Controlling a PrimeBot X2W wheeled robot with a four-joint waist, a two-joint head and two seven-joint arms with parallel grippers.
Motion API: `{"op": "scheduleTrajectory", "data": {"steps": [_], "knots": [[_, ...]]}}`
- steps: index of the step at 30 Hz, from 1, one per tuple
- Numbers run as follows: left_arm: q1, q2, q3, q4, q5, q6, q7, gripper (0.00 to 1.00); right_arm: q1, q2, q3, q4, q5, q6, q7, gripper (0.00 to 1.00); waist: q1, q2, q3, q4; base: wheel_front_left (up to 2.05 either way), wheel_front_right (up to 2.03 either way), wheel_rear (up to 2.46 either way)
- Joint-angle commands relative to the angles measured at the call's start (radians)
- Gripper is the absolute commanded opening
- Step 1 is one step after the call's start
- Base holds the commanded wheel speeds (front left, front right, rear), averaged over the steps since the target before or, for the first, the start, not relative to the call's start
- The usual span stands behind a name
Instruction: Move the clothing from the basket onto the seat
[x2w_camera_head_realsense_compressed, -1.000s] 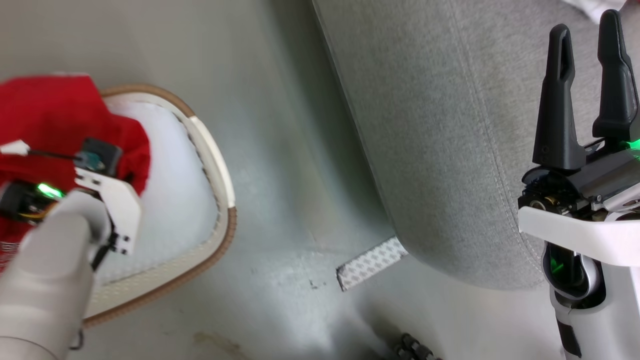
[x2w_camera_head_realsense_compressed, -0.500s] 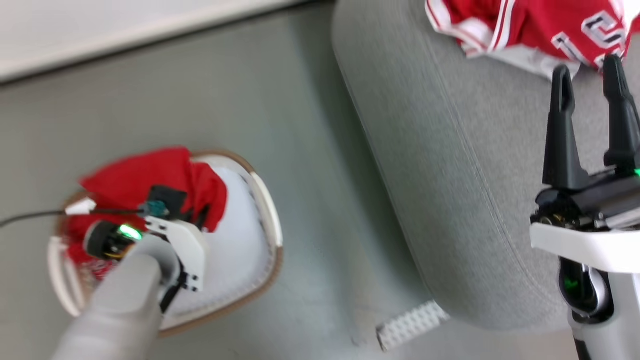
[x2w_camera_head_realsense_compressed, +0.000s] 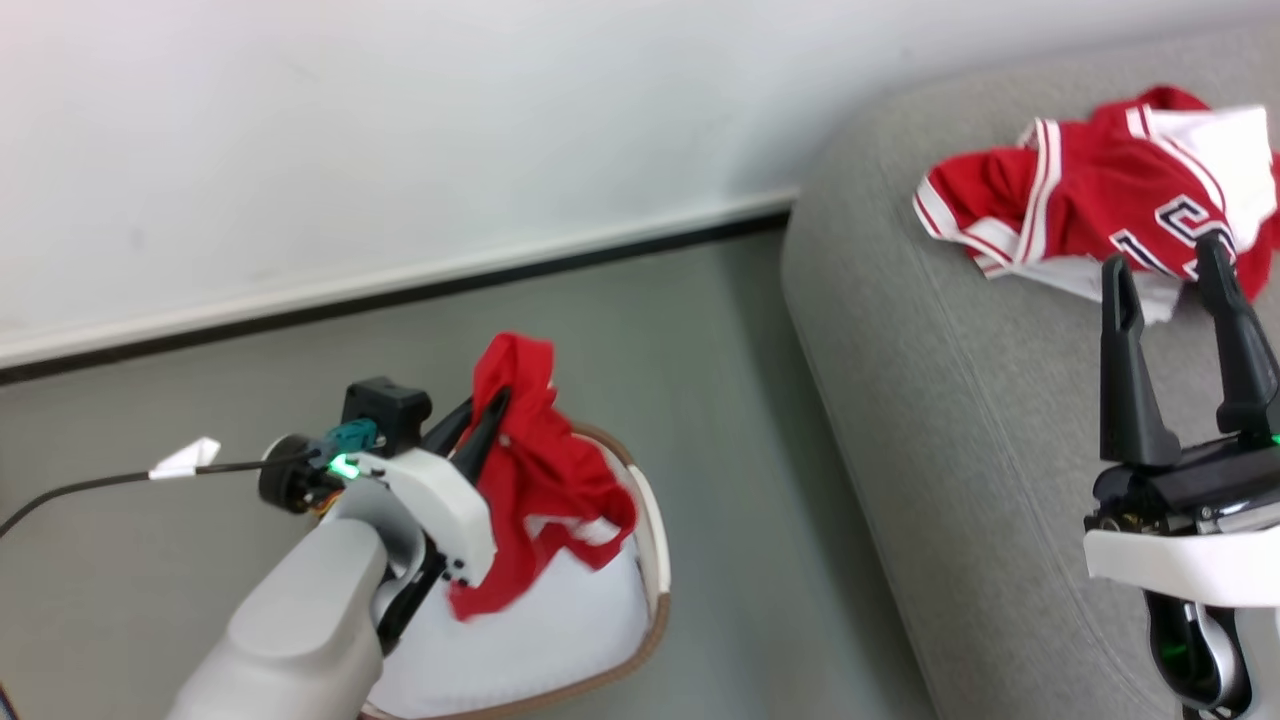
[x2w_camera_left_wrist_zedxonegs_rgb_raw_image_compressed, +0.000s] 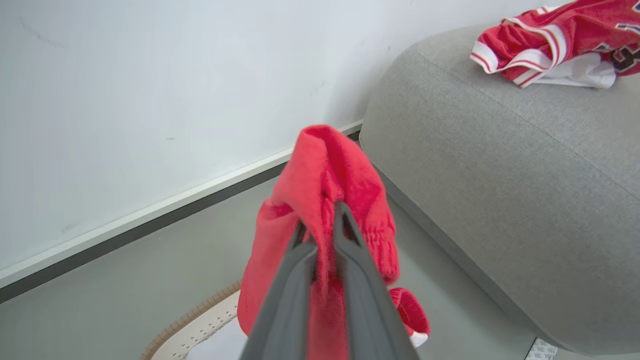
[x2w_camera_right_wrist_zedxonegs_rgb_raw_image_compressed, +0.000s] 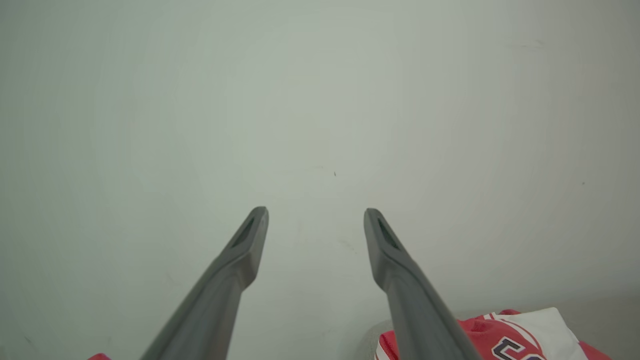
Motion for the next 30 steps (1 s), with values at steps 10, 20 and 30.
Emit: {"op": "scheduleTrajectory", "data": {"steps": [10,20,30], "knots": [[0.084,0.025,0.058,-0.343,0.037,0.041,-0.001,0.0,0.099,-0.005,-0.001,0.009,0.007,-0.002,0.019,1.0,0.0003,0.0,-0.148,0.098,0.0,0.0,0.0],[0.104,0.06,0.076,-0.637,0.029,0.098,0.049,0.0,0.152,0.009,0.04,0.015,0.008,-0.002,0.034,1.0,0.0003,0.0,-0.194,0.12,0.0,0.0,0.0],[0.162,0.084,0.073,-0.825,0.003,0.148,0.119,0.0,0.159,-0.001,0.088,0.025,0.012,-0.002,0.043,1.0,0.0003,0.0,-0.206,0.127,0.0,0.0,0.0]]}}
